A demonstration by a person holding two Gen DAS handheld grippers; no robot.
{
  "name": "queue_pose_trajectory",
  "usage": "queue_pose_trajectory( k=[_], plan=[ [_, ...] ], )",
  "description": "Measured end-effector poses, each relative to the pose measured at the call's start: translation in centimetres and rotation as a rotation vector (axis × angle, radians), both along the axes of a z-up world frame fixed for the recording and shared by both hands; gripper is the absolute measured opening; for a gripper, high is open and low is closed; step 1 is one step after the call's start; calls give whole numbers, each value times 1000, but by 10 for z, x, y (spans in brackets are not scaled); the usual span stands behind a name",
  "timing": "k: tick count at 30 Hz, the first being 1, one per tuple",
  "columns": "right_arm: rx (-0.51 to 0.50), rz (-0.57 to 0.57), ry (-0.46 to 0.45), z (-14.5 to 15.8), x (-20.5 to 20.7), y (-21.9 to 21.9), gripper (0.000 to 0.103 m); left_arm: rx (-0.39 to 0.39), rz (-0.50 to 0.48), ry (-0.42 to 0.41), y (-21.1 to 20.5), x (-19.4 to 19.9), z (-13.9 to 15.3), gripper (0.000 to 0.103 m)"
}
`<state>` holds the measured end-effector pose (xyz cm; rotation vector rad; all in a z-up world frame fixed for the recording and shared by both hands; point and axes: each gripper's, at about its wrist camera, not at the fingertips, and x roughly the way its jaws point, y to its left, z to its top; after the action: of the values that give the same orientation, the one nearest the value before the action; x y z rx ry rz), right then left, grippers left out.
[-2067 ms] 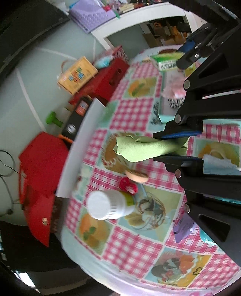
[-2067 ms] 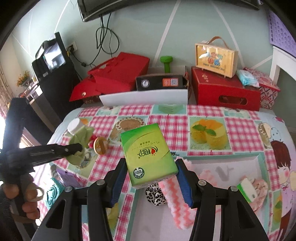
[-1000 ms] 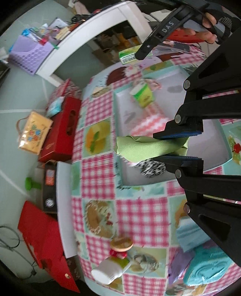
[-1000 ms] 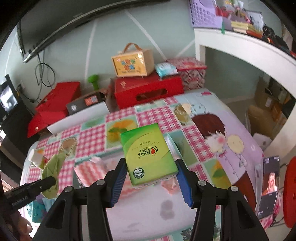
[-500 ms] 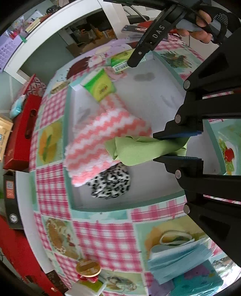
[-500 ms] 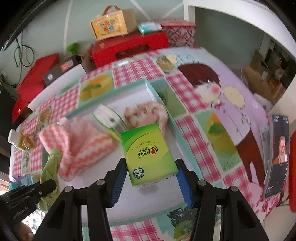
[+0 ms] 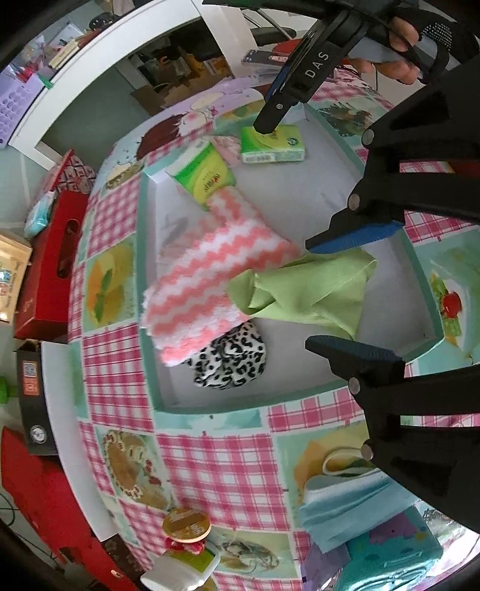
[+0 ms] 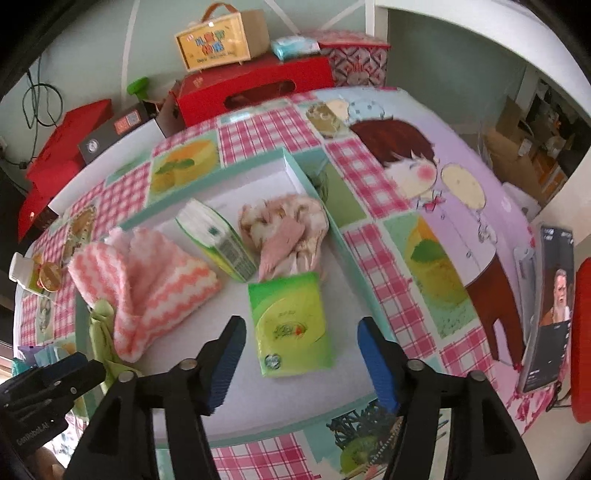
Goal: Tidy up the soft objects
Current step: 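Open both tools to drop the green cloth and tissue box into the tray, then move both tools back toward the teal bag and blue masks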
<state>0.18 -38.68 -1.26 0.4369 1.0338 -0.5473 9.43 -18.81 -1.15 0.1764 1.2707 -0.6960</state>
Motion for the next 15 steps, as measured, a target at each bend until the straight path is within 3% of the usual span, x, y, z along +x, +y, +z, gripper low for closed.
queue_pose_trajectory(
  k=[3, 11, 13, 15],
  plan=[
    [-21, 6, -19, 10, -1, 3, 68, -18, 11, -20, 3, 3, 8, 55],
    [-40, 30, -18, 14, 4, 10, 69, -25, 58, -27, 16, 10, 8, 56],
    [-46, 39, -10, 13, 6, 13, 79, -23, 78, -29, 18, 13, 5, 62],
    [-65, 54, 2, 12, 9, 16, 94, -26, 104, -48, 21, 17, 5, 82]
  ],
)
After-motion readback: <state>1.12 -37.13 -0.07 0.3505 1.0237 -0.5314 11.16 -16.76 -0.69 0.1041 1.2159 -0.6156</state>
